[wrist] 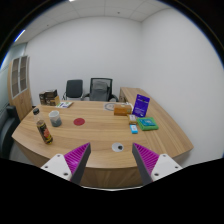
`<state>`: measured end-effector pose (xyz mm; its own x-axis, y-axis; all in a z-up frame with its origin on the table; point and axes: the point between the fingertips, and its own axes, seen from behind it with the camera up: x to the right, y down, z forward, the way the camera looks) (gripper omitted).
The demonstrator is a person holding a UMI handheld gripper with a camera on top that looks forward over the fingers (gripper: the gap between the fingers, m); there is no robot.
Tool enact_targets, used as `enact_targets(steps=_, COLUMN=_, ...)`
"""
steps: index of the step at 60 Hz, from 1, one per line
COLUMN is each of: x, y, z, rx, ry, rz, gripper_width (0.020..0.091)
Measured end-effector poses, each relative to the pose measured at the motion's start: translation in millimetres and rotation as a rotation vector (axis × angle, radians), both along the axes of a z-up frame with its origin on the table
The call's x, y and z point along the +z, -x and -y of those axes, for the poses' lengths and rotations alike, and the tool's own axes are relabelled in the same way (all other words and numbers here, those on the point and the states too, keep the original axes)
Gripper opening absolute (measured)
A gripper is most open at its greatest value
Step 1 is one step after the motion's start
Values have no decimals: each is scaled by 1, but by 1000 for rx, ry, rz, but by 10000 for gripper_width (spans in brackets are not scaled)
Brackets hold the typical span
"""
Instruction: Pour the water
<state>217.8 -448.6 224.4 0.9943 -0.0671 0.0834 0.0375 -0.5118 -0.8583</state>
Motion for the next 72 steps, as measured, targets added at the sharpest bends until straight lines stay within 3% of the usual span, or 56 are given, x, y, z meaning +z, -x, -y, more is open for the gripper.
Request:
enact_targets(steps=18, x=-30, y=53, z=-4, rx=16, ry=55, rz=11, gripper_width=855)
enact_targets(steps=35, x=-89, y=230, z=-28, rx=79, ry=65, rz=-25, gripper_width=855)
enact_targets(steps=48, x=-115, y=364, z=-93, rx=65, ry=11, rz=-92, gripper_width=857)
enact_targets(steps=59, x=-131, y=384, z=-168, rx=12, ry=-56, rz=-56, gripper_width=855)
enact_targets(steps=64, x=-140, y=384, z=-195, rx=4, ry=-82, rz=-59, gripper_width=792)
enact_targets(steps=72, x=-147, y=380, z=-209, rx=17, ry=-112, rz=-34, gripper_width=571)
